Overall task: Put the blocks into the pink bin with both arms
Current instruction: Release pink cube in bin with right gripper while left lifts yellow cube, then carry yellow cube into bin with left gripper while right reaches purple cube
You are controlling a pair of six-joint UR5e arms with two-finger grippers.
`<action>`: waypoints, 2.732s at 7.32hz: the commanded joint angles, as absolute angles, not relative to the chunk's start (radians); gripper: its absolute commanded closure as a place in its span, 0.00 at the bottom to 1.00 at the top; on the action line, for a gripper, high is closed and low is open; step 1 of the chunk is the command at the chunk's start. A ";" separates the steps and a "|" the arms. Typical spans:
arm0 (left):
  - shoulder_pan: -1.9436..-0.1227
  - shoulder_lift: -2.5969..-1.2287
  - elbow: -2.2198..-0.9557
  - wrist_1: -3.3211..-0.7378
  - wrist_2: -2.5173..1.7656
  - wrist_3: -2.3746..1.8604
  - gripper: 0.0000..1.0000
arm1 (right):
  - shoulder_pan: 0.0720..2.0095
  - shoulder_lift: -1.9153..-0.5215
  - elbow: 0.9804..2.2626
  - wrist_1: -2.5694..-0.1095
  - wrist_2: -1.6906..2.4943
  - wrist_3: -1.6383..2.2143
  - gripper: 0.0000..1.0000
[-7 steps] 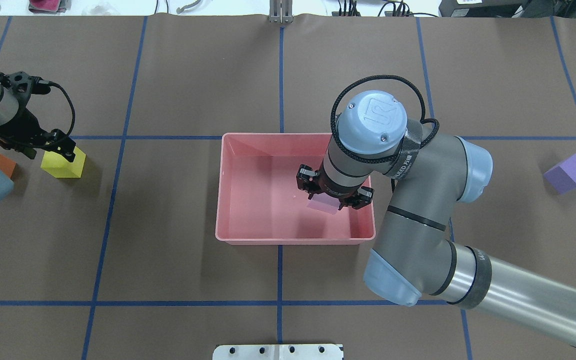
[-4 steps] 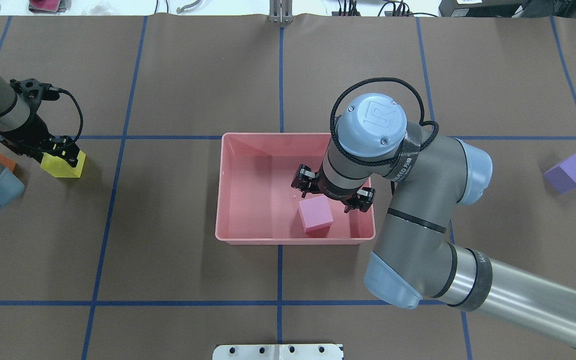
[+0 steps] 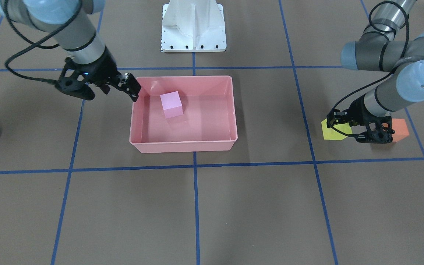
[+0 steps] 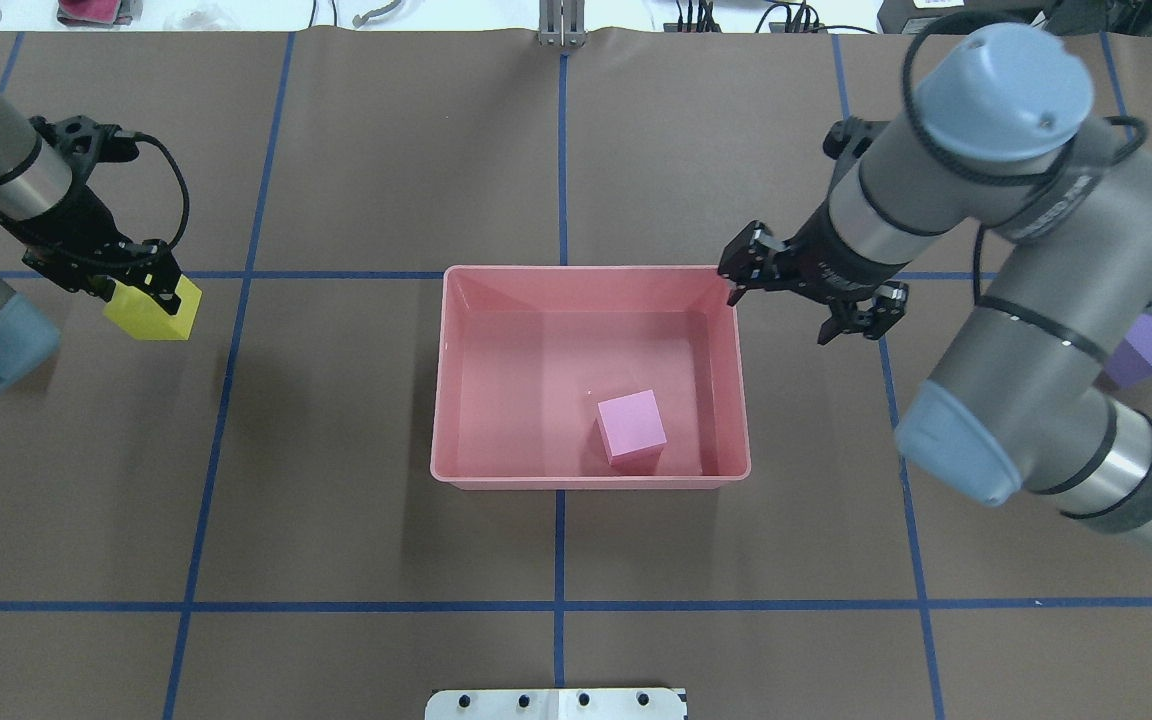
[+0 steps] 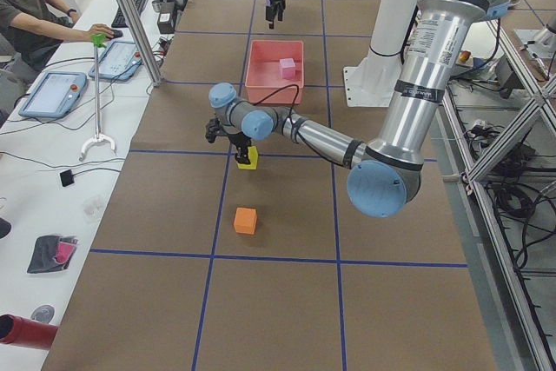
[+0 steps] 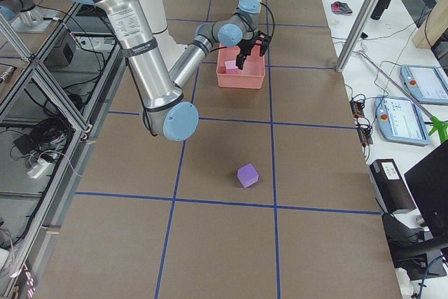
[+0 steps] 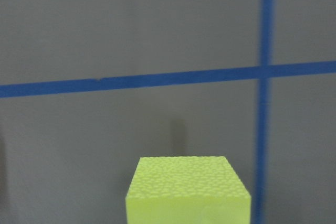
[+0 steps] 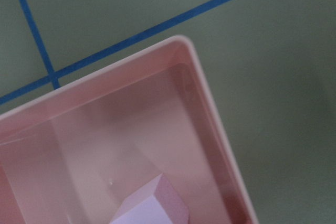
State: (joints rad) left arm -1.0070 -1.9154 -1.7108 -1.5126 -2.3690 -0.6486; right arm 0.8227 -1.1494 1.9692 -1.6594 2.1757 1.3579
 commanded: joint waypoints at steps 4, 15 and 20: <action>-0.733 -2.365 -1.812 -1.310 -2.218 -1.313 1.00 | 1.247 -1.399 1.749 -1.658 2.312 0.477 0.00; -0.502 -2.413 -1.574 -1.428 -1.993 -1.368 0.53 | 1.114 -1.618 1.569 -1.160 2.194 0.098 0.00; -0.486 -2.413 -1.574 -1.428 -1.991 -1.370 0.28 | 1.155 -1.599 1.577 -1.204 2.186 0.014 0.00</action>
